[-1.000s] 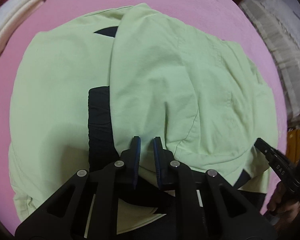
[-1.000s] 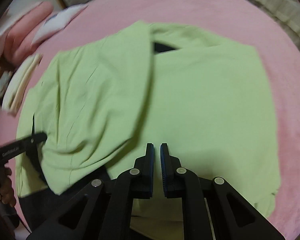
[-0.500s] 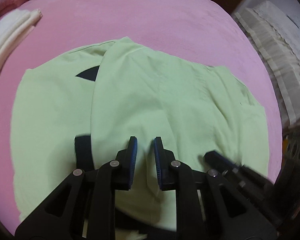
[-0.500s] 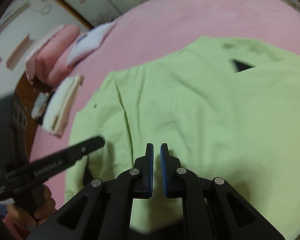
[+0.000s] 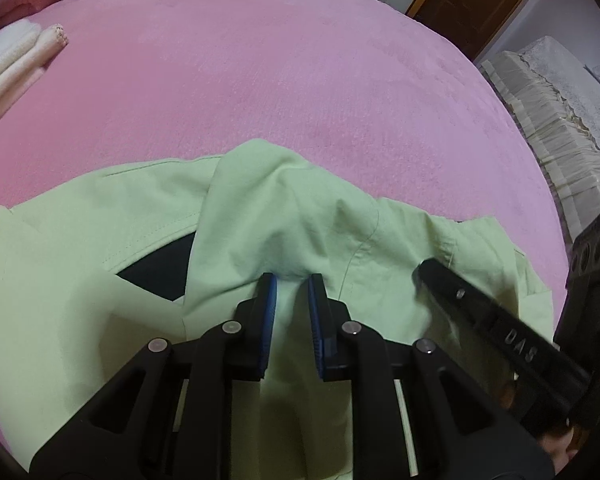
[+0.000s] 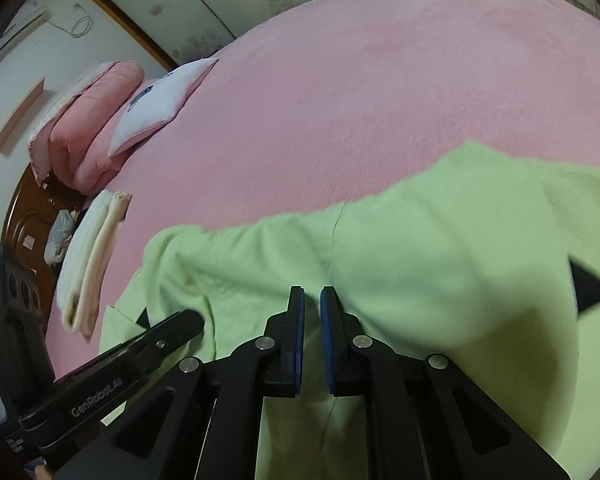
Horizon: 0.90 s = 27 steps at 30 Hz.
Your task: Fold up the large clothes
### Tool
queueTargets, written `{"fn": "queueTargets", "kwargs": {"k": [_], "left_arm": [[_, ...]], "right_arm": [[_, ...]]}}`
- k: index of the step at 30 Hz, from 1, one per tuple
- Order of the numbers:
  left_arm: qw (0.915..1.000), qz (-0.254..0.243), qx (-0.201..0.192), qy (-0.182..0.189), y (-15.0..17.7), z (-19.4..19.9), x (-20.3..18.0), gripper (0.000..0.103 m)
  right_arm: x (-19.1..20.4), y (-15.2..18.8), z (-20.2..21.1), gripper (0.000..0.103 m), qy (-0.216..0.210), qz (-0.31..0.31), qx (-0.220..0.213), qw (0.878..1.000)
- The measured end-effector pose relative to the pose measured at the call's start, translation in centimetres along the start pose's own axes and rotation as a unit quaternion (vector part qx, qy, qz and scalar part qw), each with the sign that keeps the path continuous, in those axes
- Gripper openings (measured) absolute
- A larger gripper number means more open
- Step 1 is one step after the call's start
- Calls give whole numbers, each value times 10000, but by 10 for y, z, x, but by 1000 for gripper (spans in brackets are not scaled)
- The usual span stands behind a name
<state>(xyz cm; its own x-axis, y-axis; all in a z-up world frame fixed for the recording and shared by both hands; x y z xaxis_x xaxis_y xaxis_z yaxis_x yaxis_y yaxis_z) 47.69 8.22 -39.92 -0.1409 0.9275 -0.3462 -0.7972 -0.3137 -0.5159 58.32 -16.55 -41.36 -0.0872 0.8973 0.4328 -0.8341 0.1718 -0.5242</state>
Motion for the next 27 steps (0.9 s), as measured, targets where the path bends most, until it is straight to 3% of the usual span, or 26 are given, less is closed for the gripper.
{"fn": "queueTargets", "kwargs": {"k": [3, 5, 10, 14, 18, 22, 27], "left_arm": [[9999, -77, 96, -99, 5, 1, 10, 13], [9998, -157, 122, -59, 12, 6, 14, 13], [9995, -85, 274, 120, 36, 18, 23, 13], [9976, -508, 434, -178, 31, 37, 6, 13], [9975, -689, 61, 134, -2, 46, -19, 14], [9987, -476, 9, 173, -41, 7, -31, 14], [9958, -779, 120, -467, -48, -33, -33, 14]], "right_arm": [[-9, -6, -1, 0, -75, 183, 9, 9998], [-19, -7, 1, 0, 13, 243, 24, 9997], [-50, 3, 27, 0, 552, 89, -95, 9984], [-43, 5, 48, 0, 1023, 471, -79, 9936], [-19, -9, 64, 0, 426, 665, -371, 9962], [-9, -25, 33, 0, 248, 465, -117, 9985], [-9, -31, -9, 0, 304, 19, -40, 9995]]}}
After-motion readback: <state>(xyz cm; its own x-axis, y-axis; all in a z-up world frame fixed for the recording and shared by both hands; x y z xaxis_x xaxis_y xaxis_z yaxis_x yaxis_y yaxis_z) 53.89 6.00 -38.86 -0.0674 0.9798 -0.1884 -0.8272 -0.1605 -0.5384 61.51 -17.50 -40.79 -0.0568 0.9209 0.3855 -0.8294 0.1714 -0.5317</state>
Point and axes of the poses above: each gripper's, at about its wrist camera, not at the fingertips, and z roughly against the way its jaws point, x to its left, y to its underside, the point moved 3 cm from there along -z, roughly the way its jaws point, and after that the axes turned 7 degrees about -x, right-handed, at the moved point
